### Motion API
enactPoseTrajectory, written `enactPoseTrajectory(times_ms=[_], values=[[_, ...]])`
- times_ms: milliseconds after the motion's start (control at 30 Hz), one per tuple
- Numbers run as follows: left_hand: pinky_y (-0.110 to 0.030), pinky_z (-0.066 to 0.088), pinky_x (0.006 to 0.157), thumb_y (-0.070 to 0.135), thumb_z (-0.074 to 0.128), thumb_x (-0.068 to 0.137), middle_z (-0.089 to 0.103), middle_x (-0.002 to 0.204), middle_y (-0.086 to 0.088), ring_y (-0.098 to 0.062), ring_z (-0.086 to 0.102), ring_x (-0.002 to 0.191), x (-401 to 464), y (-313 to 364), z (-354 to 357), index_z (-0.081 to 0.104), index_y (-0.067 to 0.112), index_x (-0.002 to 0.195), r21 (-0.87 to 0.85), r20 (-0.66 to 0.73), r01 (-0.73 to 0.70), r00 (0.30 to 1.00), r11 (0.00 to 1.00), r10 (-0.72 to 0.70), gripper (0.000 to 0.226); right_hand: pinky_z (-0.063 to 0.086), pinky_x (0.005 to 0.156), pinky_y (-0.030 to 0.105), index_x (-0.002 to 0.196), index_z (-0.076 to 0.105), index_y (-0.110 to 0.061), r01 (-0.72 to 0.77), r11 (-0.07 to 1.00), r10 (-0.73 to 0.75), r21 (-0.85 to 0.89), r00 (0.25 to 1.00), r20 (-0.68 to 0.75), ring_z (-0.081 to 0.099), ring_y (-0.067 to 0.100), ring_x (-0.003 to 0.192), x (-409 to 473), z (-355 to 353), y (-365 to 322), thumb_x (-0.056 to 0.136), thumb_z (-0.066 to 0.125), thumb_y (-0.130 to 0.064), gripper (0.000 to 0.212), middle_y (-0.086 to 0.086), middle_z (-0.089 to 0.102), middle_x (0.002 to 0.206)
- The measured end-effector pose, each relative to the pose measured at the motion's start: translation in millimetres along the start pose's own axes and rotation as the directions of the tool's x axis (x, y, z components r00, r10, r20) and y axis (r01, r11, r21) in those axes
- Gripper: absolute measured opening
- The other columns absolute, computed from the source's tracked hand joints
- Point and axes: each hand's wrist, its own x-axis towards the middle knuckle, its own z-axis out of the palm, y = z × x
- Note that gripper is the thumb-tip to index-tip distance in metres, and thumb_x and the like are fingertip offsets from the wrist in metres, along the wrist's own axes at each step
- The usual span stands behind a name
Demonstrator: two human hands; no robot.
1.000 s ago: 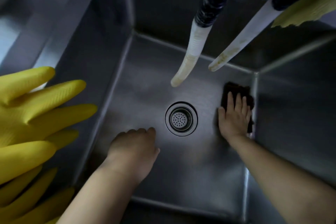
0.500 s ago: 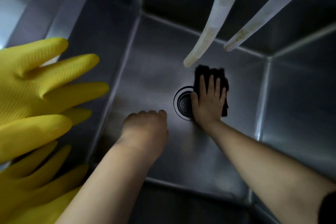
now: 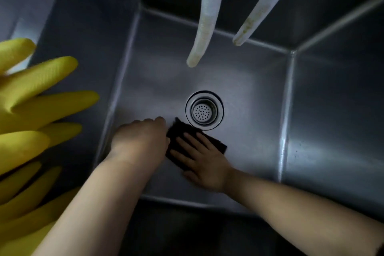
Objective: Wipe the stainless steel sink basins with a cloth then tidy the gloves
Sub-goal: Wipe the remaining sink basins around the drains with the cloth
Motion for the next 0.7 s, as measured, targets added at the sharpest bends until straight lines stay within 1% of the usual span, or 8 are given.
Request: enactPoseTrajectory(times_ms=[100, 167, 233, 300, 367, 433, 633, 700], values=[[-0.030, 0.033, 0.071, 0.039, 0.043, 0.094, 0.059, 0.116, -0.002, -0.027, 0.057, 0.107, -1, 1, 0, 0.045, 0.020, 0.109, -0.014, -0.006, -0.009, 1.000, 1.000, 0.009, 0.024, 0.021, 0.113, 0.053, 0.143, 0.039, -0.023, -0.057, 0.997, 0.057, -0.049, 0.998, 0.007, 0.032, 0.036, 0.138, -44, 0, 29, 0.087, 0.046, -0.047, 0.061, 0.012, 0.040, 0.147], [-0.030, 0.033, 0.071, 0.039, 0.042, 0.095, 0.059, 0.115, -0.002, -0.026, 0.057, 0.107, -1, 1, -1, 0.045, 0.021, 0.111, -0.016, -0.017, -0.011, 1.000, 1.000, 0.010, 0.025, 0.020, 0.111, 0.052, 0.141, 0.042, -0.019, -0.224, 0.974, 0.224, -0.021, 0.975, -0.012, 0.036, 0.039, 0.135, -53, -5, 52, 0.083, 0.045, -0.045, 0.064, 0.015, 0.043, 0.145], [-0.030, 0.033, 0.070, 0.038, 0.042, 0.094, 0.059, 0.114, -0.002, -0.026, 0.057, 0.105, -2, 2, -1, 0.045, 0.021, 0.109, -0.033, -0.028, -0.015, 0.999, 0.999, 0.014, 0.022, 0.017, 0.113, 0.050, 0.143, 0.039, -0.015, -0.451, 0.892, 0.452, 0.034, 0.891, -0.047, 0.033, 0.038, 0.137, -47, -12, 74, 0.085, 0.041, -0.044, 0.064, 0.017, 0.038, 0.147], [-0.029, 0.033, 0.068, 0.037, 0.042, 0.094, 0.059, 0.111, -0.001, -0.026, 0.058, 0.101, -3, 4, 0, 0.043, 0.022, 0.104, -0.052, -0.040, -0.035, 0.999, 0.998, 0.033, 0.018, 0.013, 0.115, 0.049, 0.146, 0.032, -0.016, -0.633, 0.771, 0.636, 0.068, 0.769, -0.065, 0.025, 0.035, 0.141, -28, -20, 93, 0.088, 0.034, -0.043, 0.064, 0.015, 0.031, 0.152], [-0.029, 0.032, 0.067, 0.035, 0.042, 0.094, 0.059, 0.109, 0.000, -0.025, 0.058, 0.099, -4, 5, 2, 0.039, 0.023, 0.098, -0.059, -0.052, -0.053, 0.997, 0.997, 0.050, 0.013, 0.006, 0.117, 0.048, 0.150, 0.022, -0.021, -0.743, 0.662, 0.749, 0.105, 0.659, -0.061, 0.013, 0.030, 0.145, 1, -25, 111, 0.089, 0.032, -0.044, 0.066, 0.012, 0.021, 0.156], [-0.029, 0.032, 0.067, 0.036, 0.040, 0.095, 0.059, 0.108, 0.000, -0.025, 0.058, 0.099, -4, 6, 2, 0.036, 0.024, 0.095, -0.060, -0.060, -0.061, 0.997, 0.996, 0.057, 0.012, 0.002, 0.118, 0.047, 0.150, 0.017, -0.025, -0.776, 0.616, 0.787, 0.135, 0.613, -0.067, 0.007, 0.027, 0.146, 34, -31, 128, 0.090, 0.034, -0.046, 0.066, 0.009, 0.015, 0.158], [-0.030, 0.032, 0.065, 0.043, 0.039, 0.095, 0.058, 0.107, 0.001, -0.023, 0.056, 0.098, -1, 2, 6, 0.038, 0.022, 0.098, -0.044, -0.054, -0.070, 0.996, 0.997, 0.068, 0.021, 0.001, 0.117, 0.045, 0.150, 0.015, -0.030, -0.601, 0.797, 0.603, 0.051, 0.794, -0.072, 0.007, 0.026, 0.146, 93, -51, 193, 0.090, 0.036, -0.049, 0.066, 0.007, 0.015, 0.158], [-0.030, 0.033, 0.068, 0.043, 0.039, 0.095, 0.058, 0.112, 0.000, -0.024, 0.056, 0.102, 0, 2, 5, 0.042, 0.022, 0.110, -0.044, -0.042, -0.060, 0.997, 0.997, 0.058, 0.026, 0.001, 0.116, 0.044, 0.150, 0.013, -0.030, -0.591, 0.805, 0.593, 0.044, 0.804, -0.049, 0.007, 0.025, 0.146, 91, -56, 223, 0.091, 0.034, -0.049, 0.065, 0.006, 0.014, 0.159]])
